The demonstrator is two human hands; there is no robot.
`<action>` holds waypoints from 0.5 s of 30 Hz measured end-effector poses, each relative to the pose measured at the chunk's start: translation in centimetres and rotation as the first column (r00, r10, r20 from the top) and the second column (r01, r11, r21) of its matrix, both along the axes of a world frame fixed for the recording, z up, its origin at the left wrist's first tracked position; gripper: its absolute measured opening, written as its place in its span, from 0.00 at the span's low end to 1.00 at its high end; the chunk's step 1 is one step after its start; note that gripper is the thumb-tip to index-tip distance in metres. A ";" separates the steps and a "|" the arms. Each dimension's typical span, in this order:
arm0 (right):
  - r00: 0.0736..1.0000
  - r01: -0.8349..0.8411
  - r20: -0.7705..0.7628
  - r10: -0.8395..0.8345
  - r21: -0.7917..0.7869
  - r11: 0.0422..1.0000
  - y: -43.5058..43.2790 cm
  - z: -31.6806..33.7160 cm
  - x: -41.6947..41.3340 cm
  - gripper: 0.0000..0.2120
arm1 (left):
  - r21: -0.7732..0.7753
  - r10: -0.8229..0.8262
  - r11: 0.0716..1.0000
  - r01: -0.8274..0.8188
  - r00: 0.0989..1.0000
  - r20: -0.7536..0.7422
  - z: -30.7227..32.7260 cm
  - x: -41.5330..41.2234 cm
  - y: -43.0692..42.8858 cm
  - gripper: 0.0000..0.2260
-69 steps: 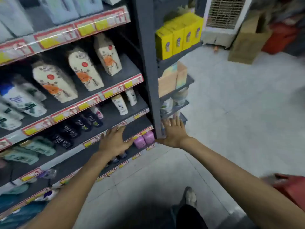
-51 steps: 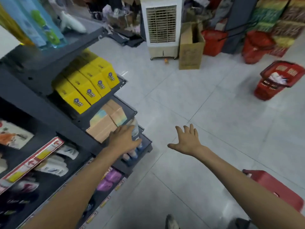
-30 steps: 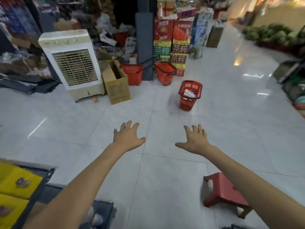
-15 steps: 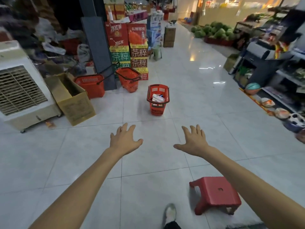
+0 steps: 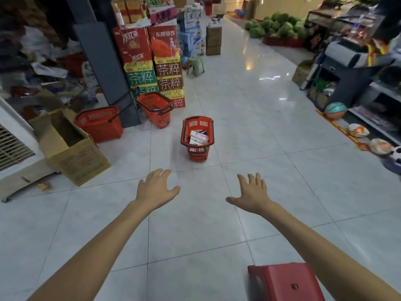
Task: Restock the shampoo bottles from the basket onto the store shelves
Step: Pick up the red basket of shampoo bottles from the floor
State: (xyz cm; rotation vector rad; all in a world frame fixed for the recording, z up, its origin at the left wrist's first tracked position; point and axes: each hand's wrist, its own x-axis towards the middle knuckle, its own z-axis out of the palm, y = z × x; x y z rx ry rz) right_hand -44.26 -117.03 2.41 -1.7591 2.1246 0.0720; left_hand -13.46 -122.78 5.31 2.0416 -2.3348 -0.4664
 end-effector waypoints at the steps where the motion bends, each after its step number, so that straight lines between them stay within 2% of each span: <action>1: 1.000 -0.007 -0.001 0.007 0.017 1.000 -1.2 -0.4 -0.4 0.49 | 0.014 0.002 1.000 -0.002 1.000 0.014 -0.4 -0.4 -1.0 0.35; 9: 1.000 -0.024 0.007 0.024 0.013 1.000 -13.3 -2.7 -3.6 0.49 | 0.037 -0.017 0.999 0.015 0.998 0.065 -2.5 -3.0 -13.6 0.35; 15: 0.999 -0.003 -0.047 0.007 0.078 0.997 -23.2 -3.1 -6.7 0.49 | 0.085 -0.025 0.996 0.023 0.999 0.027 -3.4 -5.7 -23.9 0.36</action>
